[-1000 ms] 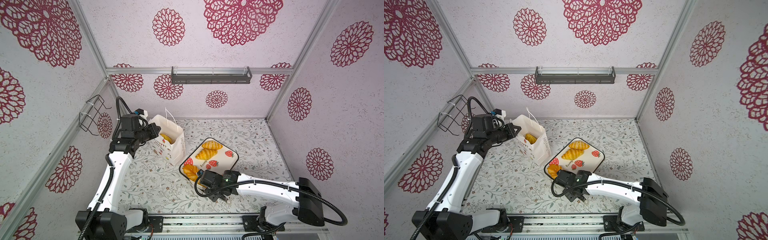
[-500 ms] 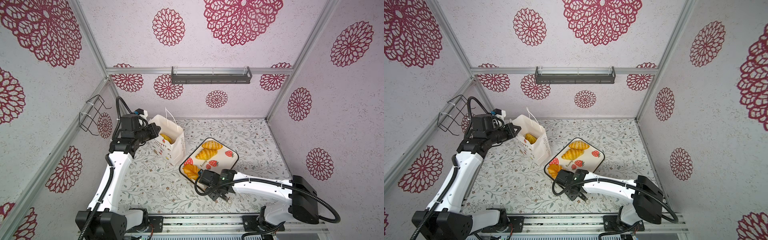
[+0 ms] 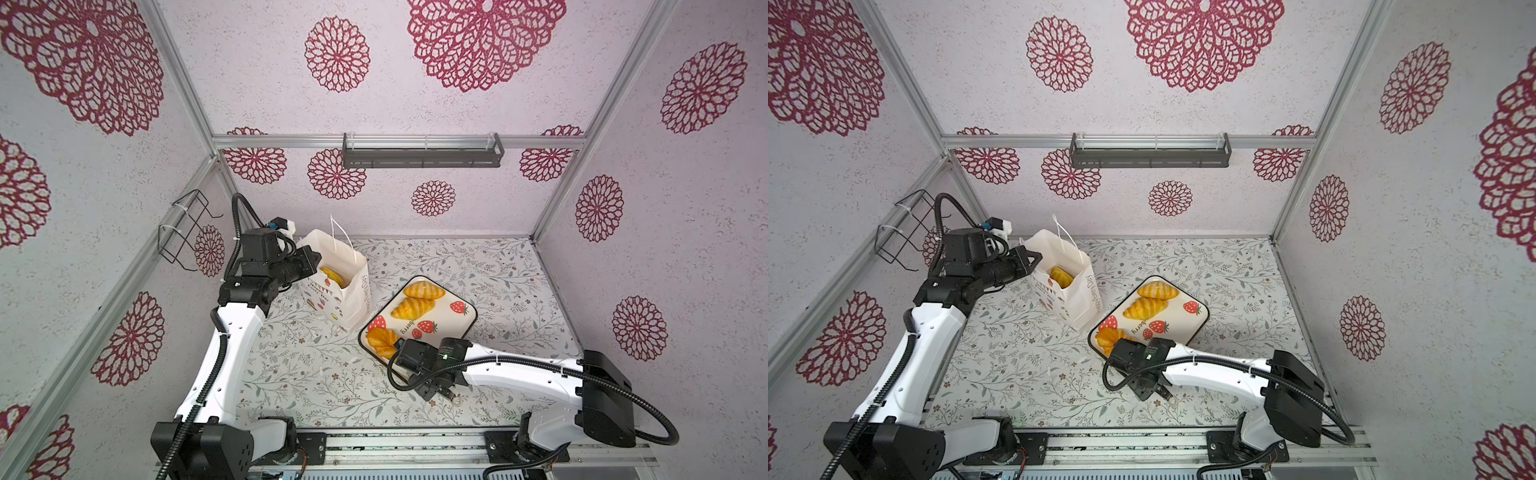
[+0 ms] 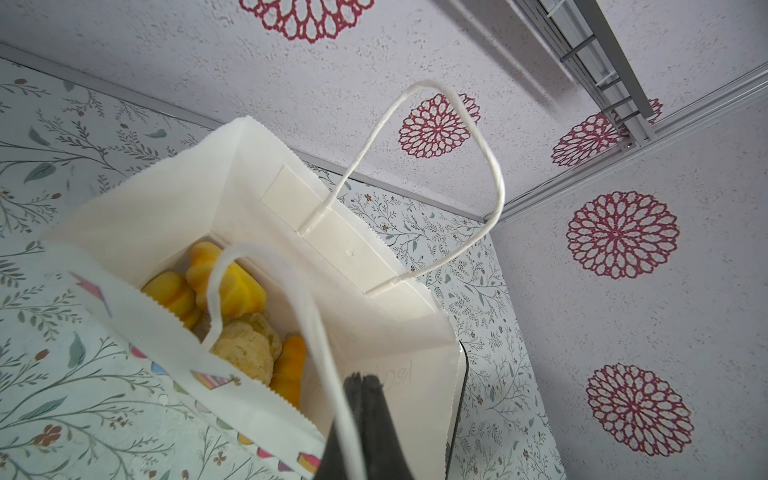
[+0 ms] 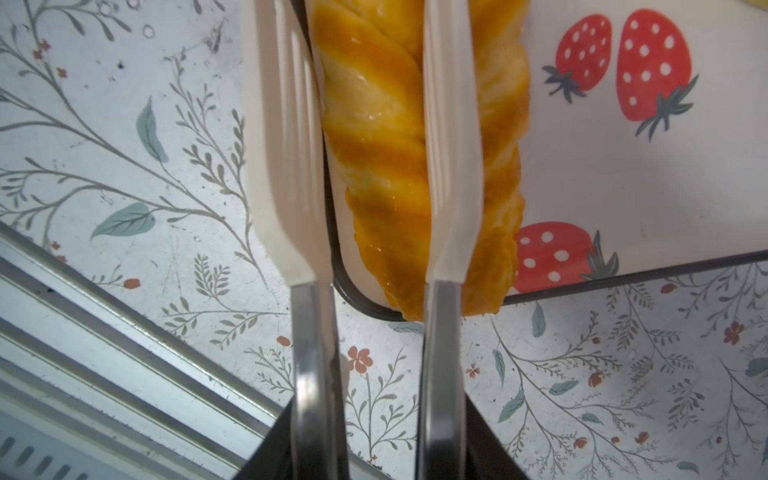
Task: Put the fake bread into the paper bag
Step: 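Close the right tongs on the braided loaf, then lift the braided loaf upright off the tray with the right tongs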
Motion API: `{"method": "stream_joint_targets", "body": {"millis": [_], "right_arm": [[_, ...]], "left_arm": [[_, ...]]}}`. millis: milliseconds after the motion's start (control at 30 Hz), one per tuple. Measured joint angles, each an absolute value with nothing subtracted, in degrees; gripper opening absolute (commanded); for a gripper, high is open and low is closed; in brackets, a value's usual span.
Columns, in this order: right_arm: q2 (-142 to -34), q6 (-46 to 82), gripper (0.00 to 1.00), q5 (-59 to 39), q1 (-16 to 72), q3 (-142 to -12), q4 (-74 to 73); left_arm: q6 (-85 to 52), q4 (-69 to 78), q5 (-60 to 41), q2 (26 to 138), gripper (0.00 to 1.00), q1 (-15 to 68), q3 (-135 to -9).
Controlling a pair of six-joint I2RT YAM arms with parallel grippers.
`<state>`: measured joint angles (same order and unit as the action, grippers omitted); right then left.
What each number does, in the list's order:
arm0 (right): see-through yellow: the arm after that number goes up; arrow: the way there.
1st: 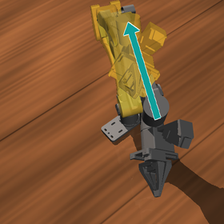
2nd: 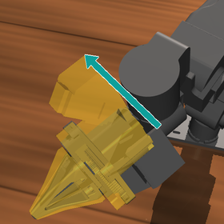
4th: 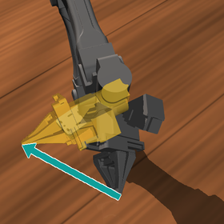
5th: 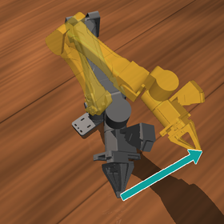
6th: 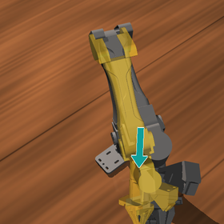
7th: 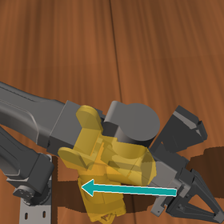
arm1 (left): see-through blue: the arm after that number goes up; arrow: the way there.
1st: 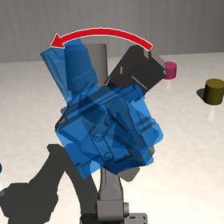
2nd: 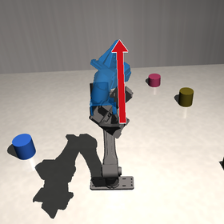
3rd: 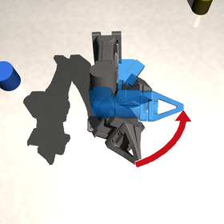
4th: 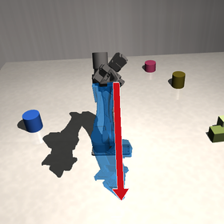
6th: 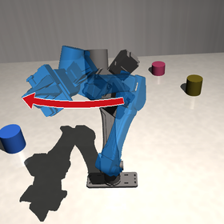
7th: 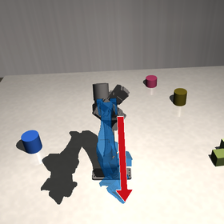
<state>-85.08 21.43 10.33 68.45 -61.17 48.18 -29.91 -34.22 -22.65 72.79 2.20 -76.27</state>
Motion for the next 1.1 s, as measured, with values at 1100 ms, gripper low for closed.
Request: {"method": "stream_joint_targets", "body": {"millis": [1100], "right_arm": [[-76.71, 23.42, 0.14, 18.11, 63.81, -61.17, 48.64]], "left_arm": [[-29.61, -34.24, -22.85, 72.79, 0.0, 2.2, -76.51]]}}
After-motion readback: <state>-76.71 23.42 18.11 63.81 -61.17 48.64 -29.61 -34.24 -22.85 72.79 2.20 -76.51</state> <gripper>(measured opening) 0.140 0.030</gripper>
